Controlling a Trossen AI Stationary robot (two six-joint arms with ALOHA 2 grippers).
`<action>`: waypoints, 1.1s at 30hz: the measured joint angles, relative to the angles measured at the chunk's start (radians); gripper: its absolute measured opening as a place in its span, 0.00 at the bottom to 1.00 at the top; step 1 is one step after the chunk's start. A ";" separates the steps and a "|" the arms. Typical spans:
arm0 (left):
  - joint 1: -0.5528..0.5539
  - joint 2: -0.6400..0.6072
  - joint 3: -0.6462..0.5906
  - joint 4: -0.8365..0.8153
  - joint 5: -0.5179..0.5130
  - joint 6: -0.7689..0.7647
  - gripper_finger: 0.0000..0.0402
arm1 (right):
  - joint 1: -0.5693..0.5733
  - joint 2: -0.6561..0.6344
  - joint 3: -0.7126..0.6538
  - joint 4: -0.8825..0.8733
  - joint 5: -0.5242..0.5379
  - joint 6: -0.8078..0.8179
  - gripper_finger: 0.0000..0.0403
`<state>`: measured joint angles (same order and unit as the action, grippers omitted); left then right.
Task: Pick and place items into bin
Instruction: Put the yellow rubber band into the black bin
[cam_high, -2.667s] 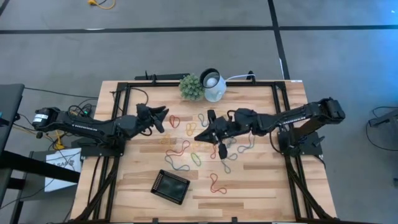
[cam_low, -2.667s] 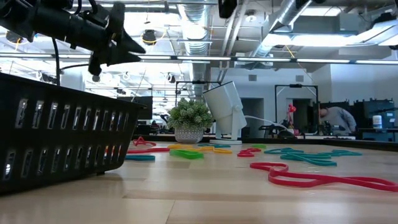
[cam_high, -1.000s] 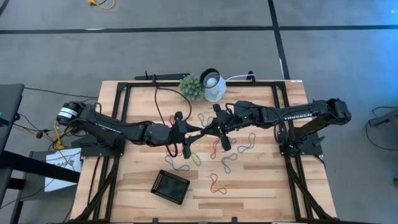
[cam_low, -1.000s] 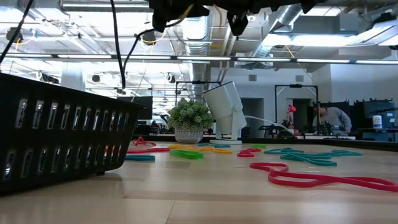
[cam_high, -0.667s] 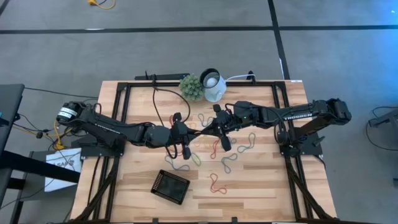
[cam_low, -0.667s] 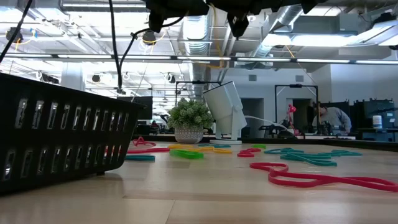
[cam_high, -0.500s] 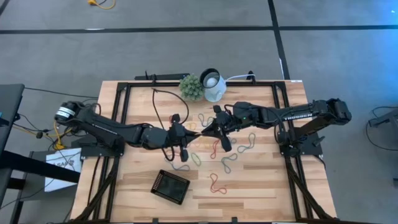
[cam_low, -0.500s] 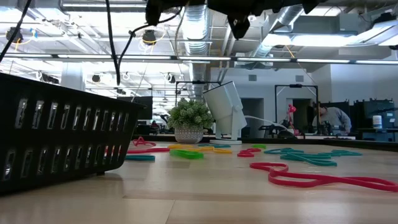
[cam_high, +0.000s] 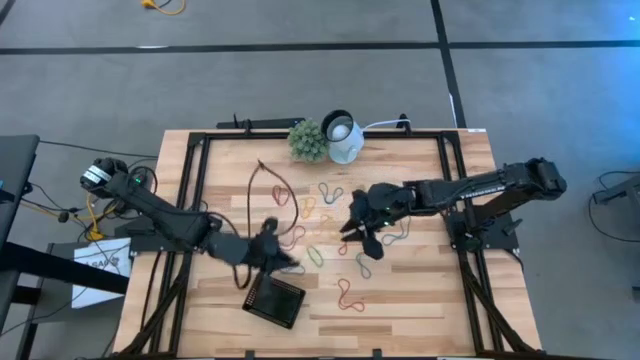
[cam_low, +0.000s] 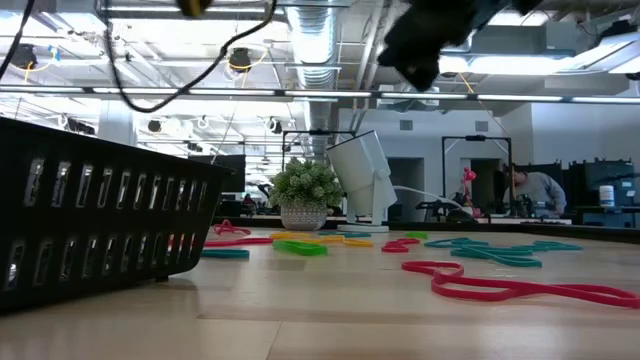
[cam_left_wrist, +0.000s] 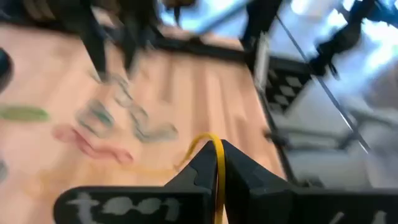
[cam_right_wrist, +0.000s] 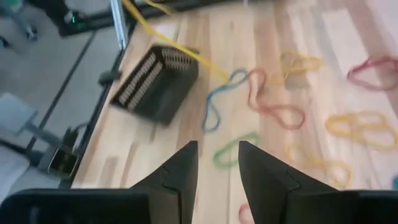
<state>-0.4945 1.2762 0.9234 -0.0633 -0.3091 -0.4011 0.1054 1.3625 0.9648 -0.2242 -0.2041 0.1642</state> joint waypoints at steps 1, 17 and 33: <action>-0.022 0.000 0.000 -0.035 0.000 -0.030 0.00 | 0.007 -0.026 0.001 -0.016 0.000 0.000 0.27; -0.134 0.132 -0.002 -0.321 0.054 -0.493 0.00 | 0.113 -0.723 -0.202 -0.135 0.169 -0.048 0.27; 0.037 0.281 -0.001 -0.165 0.399 -0.429 0.11 | 0.097 -0.749 -0.563 0.050 0.236 -0.077 0.27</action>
<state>-0.4575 1.5570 0.9220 -0.2284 0.0900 -0.8304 0.2022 0.6136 0.4021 -0.1738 0.0322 0.0876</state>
